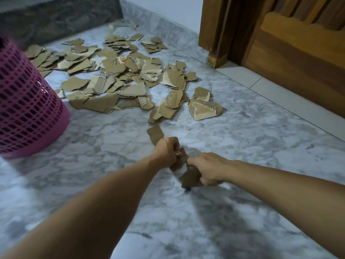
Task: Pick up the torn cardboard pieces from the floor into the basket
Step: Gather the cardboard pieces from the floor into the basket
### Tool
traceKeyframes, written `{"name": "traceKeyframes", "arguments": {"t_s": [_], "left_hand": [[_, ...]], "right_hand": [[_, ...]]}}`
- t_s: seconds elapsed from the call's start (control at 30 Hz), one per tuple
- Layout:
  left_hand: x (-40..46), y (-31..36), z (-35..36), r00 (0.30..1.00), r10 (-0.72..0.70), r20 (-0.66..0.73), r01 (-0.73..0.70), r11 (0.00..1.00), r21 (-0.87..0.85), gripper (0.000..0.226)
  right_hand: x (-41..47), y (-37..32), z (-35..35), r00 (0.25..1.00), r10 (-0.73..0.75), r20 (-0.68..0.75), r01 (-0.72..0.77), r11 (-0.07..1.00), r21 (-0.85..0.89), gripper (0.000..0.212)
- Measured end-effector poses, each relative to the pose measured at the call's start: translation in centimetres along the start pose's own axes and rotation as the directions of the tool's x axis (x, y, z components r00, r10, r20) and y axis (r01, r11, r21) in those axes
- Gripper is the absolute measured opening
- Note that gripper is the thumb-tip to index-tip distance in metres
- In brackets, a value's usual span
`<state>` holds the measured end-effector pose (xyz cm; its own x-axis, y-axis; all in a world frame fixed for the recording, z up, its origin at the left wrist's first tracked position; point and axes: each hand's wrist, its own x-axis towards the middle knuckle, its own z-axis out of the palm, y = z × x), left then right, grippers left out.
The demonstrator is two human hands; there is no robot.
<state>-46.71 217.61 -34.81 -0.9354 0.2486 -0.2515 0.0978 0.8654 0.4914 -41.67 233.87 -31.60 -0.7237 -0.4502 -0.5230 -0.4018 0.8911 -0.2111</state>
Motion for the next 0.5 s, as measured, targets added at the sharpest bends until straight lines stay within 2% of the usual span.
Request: {"name": "traceKeyframes", "arguments": {"t_s": [0.13, 0.23, 0.3, 0.37, 0.5], "left_hand": [[1.2, -0.1, -0.4, 0.998, -0.061, 0.018, 0.061, 0.998, -0.004, 0.021], [2.4, -0.5, -1.6, 0.993, -0.12, -0.017, 0.121, 0.991, 0.064, 0.023], [3.2, -1.0, -2.5, 0.981, -0.166, -0.102, 0.176, 0.98, 0.092, 0.02], [3.9, -1.4, -2.9, 0.953, -0.259, -0.159, 0.276, 0.956, 0.098, 0.025], [5.2, -1.6, -3.3, 0.891, -0.442, -0.103, 0.442, 0.897, -0.02, 0.037]], "right_hand": [[0.6, 0.3, -0.1, 1.0, -0.014, -0.003, 0.014, 1.0, -0.004, 0.019], [1.5, 0.6, 0.0, 1.0, -0.008, 0.023, 0.008, 1.0, -0.015, 0.021], [2.1, 1.2, -0.8, 0.999, 0.047, 0.01, -0.048, 0.998, 0.047, 0.011], [2.5, 2.0, -2.5, 0.993, 0.115, -0.029, -0.11, 0.986, 0.124, 0.014], [3.9, 4.5, -5.9, 0.939, 0.296, -0.174, -0.234, 0.922, 0.309, 0.025]]}}
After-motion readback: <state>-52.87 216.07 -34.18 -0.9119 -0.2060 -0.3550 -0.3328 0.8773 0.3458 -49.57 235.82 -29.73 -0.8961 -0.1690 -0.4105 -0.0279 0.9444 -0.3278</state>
